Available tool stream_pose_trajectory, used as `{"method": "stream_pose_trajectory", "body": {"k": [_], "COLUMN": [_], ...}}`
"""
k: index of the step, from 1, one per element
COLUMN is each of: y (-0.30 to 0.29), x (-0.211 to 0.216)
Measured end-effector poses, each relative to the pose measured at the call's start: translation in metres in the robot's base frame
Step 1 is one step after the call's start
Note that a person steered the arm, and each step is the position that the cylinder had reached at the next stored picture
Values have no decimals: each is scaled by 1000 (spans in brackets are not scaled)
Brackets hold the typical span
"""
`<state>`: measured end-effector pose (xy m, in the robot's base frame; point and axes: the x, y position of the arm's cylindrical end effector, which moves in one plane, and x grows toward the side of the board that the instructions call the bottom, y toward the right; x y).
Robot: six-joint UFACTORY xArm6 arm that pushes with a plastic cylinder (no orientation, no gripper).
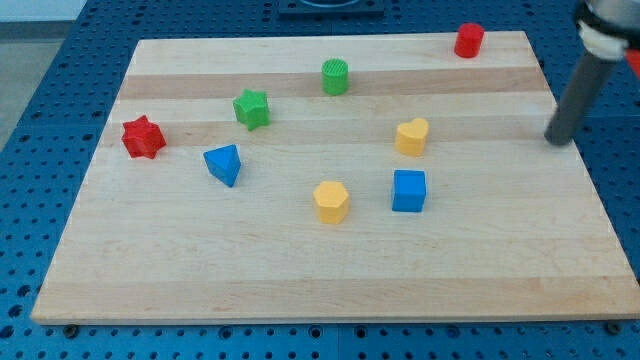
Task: Move the yellow hexagon to the bottom center of the board
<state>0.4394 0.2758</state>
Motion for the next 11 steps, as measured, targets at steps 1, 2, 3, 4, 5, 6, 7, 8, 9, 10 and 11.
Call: {"method": "stream_pose_trajectory", "body": {"k": [1,2,3,4,5,6,7,8,9,10,11], "y": [-35,-125,-223,-253,-271,-269,-257,-304,-309,-296,-279], "x": [77,126,110,62,19,4,10,16,42,66,69]}}
